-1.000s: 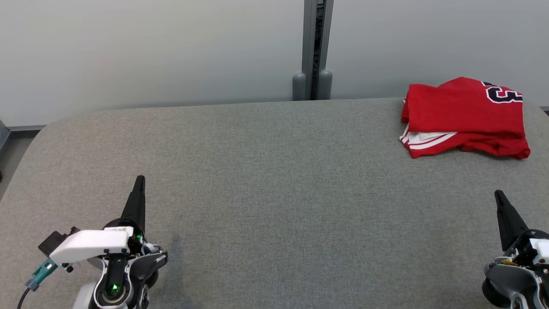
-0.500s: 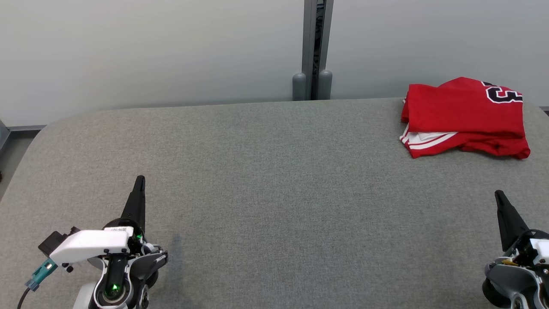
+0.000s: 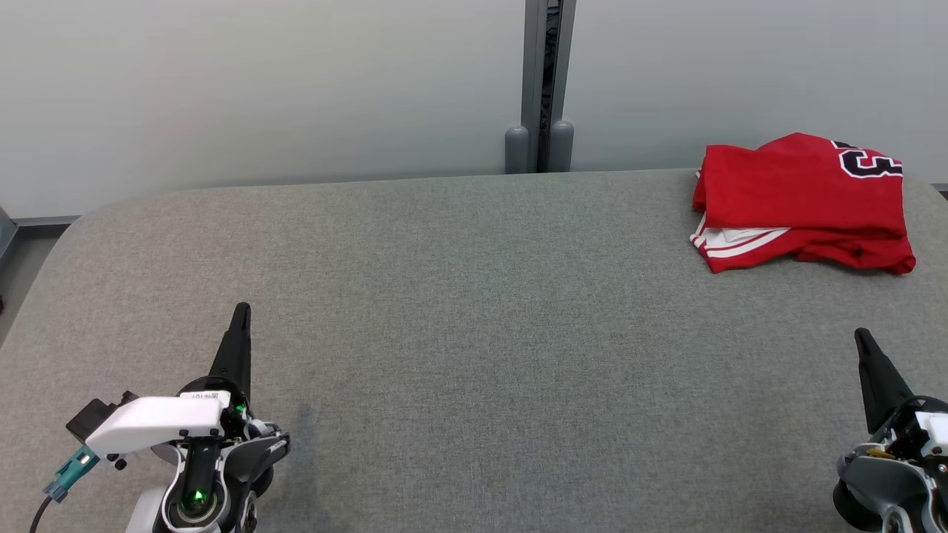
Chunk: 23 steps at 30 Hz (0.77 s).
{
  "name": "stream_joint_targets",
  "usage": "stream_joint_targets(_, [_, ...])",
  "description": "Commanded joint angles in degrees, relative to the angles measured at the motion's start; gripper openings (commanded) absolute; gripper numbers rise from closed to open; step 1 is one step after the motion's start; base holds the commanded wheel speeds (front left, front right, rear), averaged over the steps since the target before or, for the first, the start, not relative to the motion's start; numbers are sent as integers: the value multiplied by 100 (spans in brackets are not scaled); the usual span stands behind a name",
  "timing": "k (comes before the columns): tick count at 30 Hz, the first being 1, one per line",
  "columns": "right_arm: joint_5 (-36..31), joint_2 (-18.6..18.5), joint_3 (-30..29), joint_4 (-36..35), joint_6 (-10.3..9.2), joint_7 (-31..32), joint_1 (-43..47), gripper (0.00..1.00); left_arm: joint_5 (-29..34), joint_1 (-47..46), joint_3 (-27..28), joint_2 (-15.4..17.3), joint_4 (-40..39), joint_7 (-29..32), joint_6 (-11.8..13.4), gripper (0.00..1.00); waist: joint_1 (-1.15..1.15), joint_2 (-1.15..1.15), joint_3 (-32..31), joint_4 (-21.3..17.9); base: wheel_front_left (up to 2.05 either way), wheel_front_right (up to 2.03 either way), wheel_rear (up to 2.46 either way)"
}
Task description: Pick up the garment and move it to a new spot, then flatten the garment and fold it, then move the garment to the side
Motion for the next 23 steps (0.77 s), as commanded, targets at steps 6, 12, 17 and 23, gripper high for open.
stream_joint_targets(6, [-32,-9,-15,3,0,26,-62,0,-29,-38,27,29,-9,15,-37,0,0,0,0,0,0,0,0])
stream_joint_targets(12, [-37,-7,-18,3,0,30,-63,0,-29,-38,26,29,-10,15,-37,0,0,0,0,0,0,0,0])
stream_joint_targets(17, [-42,-3,-22,3,0,35,-64,0,-29,-38,26,29,-10,15,-37,0,0,0,0,0,0,0,0])
stream_joint_targets(23, [-42,0,-26,3,0,37,-66,0,-29,-38,26,29,-10,15,-37,0,0,0,0,0,0,0,0])
